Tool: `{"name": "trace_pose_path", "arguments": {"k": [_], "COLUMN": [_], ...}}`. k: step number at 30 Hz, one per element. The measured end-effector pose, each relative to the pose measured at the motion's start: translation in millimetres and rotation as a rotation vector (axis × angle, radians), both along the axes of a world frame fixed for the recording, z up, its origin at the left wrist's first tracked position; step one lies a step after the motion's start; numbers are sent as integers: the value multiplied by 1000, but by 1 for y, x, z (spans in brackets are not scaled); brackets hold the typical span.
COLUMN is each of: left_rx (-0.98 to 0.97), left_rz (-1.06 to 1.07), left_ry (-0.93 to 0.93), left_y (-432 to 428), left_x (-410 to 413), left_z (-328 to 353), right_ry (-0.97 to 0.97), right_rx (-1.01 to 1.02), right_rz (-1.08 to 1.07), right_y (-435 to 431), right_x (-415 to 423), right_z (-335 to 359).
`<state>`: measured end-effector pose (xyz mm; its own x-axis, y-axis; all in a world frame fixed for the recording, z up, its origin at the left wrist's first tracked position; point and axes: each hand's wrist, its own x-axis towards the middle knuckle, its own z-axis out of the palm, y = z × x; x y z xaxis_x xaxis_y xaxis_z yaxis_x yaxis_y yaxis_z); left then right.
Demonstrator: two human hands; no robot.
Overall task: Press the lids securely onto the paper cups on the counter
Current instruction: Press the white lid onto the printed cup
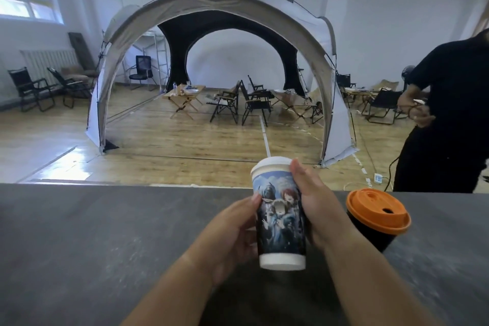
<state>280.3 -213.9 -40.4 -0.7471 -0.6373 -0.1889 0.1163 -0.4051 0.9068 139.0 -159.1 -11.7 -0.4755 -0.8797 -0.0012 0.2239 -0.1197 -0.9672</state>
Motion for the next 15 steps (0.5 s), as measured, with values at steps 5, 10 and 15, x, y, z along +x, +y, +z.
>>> {"name": "trace_pose_path", "arguments": {"k": [5, 10, 15], "left_rx": [-19, 187, 181], "left_rz": [115, -133, -110], "left_ry": [3, 25, 86], "left_y": [0, 3, 7], "left_x": [-3, 0, 1], "left_z": [0, 3, 6], "right_ry": [79, -379, -438], "right_rx": [-64, -79, -121], "right_rz": [-42, 183, 215], "right_y": [-4, 3, 1], "right_x": [0, -8, -11], "right_z": [-13, -14, -24]}}
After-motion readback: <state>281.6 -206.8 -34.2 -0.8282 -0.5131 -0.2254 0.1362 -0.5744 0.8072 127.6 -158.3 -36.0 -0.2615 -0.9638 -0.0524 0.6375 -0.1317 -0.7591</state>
